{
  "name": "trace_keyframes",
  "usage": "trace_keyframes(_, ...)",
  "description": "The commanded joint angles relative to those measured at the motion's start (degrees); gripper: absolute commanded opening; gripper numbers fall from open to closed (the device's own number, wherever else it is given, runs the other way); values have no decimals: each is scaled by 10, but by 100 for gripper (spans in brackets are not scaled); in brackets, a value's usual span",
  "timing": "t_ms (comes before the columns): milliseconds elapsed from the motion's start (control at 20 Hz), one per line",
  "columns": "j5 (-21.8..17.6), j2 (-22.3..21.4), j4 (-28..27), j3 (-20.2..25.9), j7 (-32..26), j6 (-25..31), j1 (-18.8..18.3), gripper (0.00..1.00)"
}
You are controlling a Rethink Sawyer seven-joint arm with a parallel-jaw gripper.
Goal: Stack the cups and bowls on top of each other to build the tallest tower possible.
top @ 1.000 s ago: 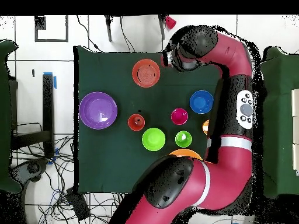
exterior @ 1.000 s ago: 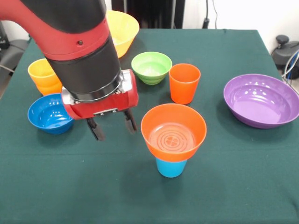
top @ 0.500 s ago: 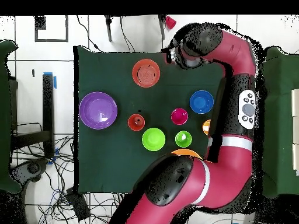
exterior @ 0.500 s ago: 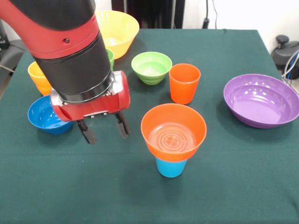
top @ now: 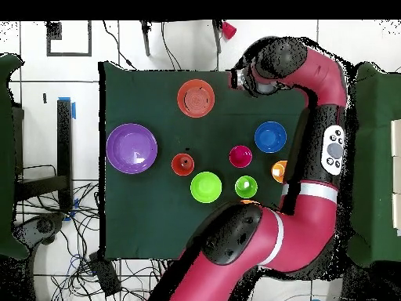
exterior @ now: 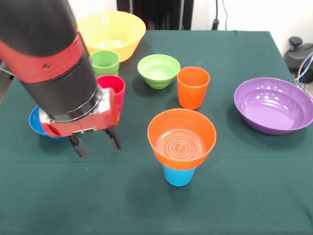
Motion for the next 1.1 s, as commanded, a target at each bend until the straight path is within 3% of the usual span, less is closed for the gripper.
trace_keyframes(50,-35,42,-29,18,-75,73,-10,100)
trace_keyframes(500,-51,92,-59,-5,5,122,14,100)
trace_keyframes(850,-53,133,-54,-7,-26,61,-2,100)
trace_keyframes(950,-41,142,-24,-13,-6,5,-15,100)
trace_keyframes(1100,-34,161,-20,-17,36,-11,-18,100)
